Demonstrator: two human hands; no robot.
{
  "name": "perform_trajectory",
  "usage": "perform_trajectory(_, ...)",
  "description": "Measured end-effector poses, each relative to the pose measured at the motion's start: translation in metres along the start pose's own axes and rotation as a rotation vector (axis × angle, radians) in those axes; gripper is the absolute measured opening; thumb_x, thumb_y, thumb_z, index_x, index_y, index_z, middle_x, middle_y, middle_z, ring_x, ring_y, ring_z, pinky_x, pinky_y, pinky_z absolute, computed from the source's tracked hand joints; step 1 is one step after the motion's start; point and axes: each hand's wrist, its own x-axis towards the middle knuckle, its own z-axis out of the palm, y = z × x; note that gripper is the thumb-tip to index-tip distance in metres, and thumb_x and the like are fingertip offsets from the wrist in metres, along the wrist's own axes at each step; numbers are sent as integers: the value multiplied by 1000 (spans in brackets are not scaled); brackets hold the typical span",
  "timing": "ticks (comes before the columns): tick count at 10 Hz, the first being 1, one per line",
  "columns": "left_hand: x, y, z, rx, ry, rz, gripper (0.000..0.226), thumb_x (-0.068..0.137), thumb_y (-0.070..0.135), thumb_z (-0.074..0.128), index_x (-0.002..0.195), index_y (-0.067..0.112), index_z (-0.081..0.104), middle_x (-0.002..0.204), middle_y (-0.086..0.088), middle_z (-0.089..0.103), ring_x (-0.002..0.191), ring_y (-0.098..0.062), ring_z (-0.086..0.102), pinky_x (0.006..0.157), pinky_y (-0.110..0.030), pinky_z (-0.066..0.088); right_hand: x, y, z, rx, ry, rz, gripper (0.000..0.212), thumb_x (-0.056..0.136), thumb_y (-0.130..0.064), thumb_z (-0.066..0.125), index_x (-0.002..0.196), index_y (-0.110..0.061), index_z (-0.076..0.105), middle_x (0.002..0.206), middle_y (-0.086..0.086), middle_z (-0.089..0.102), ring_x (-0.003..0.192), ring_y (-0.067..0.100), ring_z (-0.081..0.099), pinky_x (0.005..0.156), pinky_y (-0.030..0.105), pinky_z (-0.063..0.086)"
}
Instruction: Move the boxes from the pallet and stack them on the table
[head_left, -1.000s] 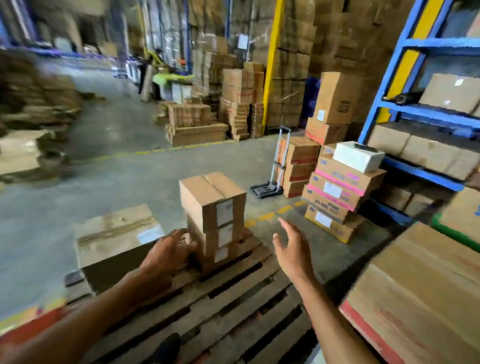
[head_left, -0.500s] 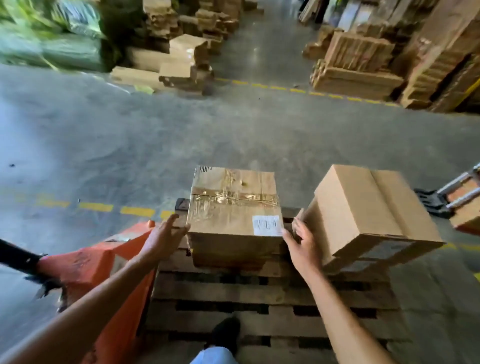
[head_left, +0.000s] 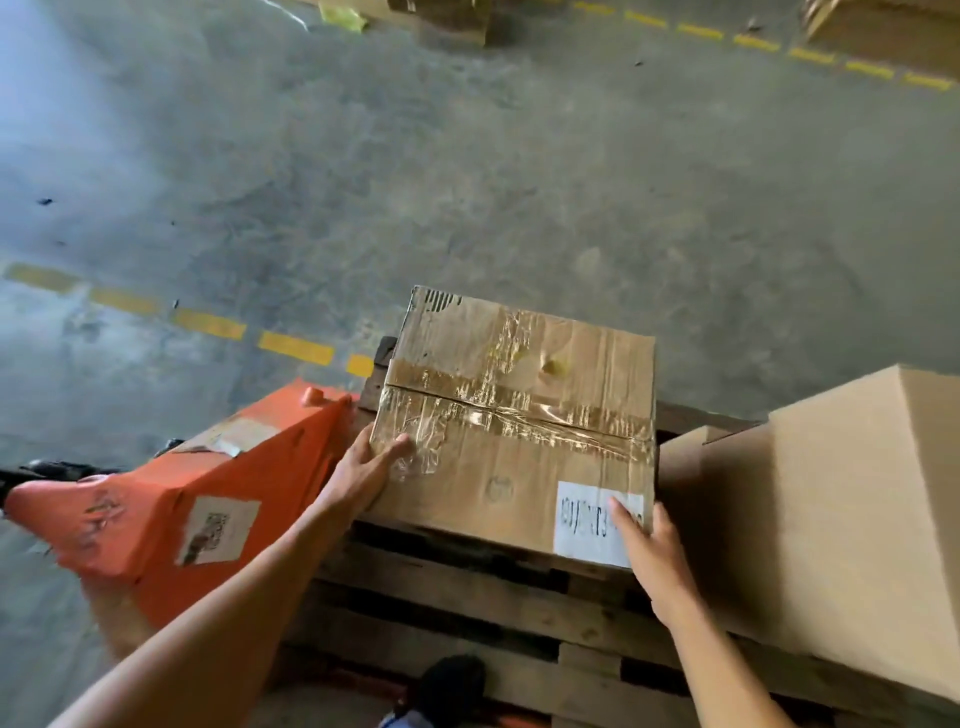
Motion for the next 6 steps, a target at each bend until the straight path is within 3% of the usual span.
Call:
perform_trajectory(1, -3, -2, -2, -21, -16, 22, 57, 91, 31, 60, 143, 19, 40, 141, -6, 52, 123, -20, 53, 89, -19, 39, -12, 8, -6, 70, -16, -23, 42, 84, -47, 60, 119, -24, 54, 101, -2, 69, 91, 10, 65, 65, 23, 49)
perform_trajectory(2, -30, 15, -15, -64, -74, 110, 59, 89, 29, 63, 143, 24, 39, 131, -1, 56, 85, 4, 55, 59, 0, 42, -42, -1, -25, 128, 41, -92, 31, 89, -42, 58, 116, -27, 57, 103, -7, 69, 93, 5, 63, 68, 20, 45)
perform_trajectory(3, -75, 35, -25, -81, -77, 176, 62, 90, 27, 61, 146, 24, 33, 120, -3, 51, 77, -6, 49, 66, -15, 46, -90, -8, -51, 170, 117, -160, 40, 83, -50, 62, 117, -30, 57, 106, -4, 71, 95, 10, 66, 73, 29, 52)
perform_trajectory(4, -132, 43, -38, -117, -73, 325, 67, 86, 34, 65, 145, 29, 35, 128, -5, 54, 96, -17, 52, 88, -33, 47, -157, -17, -81, 198, 185, -284, 36, 78, -58, 64, 107, -39, 56, 106, -9, 68, 97, 10, 64, 86, 37, 52)
perform_trajectory(5, -214, 43, -48, -227, -110, 504, 61, 83, 34, 69, 139, 32, 44, 109, 7, 59, 90, -10, 57, 78, -28, 50, -257, -22, -116, 279, 304, -461, 19, 88, -33, 64, 102, -30, 51, 100, -7, 66, 86, 5, 62, 70, 23, 51)
perform_trajectory(6, -301, 44, -58, -319, -184, 691, 64, 76, 37, 75, 135, 32, 49, 121, 2, 63, 102, -15, 63, 83, -32, 54, -362, -12, -154, 298, 483, -634, 21, 85, -30, 67, 104, -26, 58, 104, 3, 70, 91, 14, 67, 76, 32, 56)
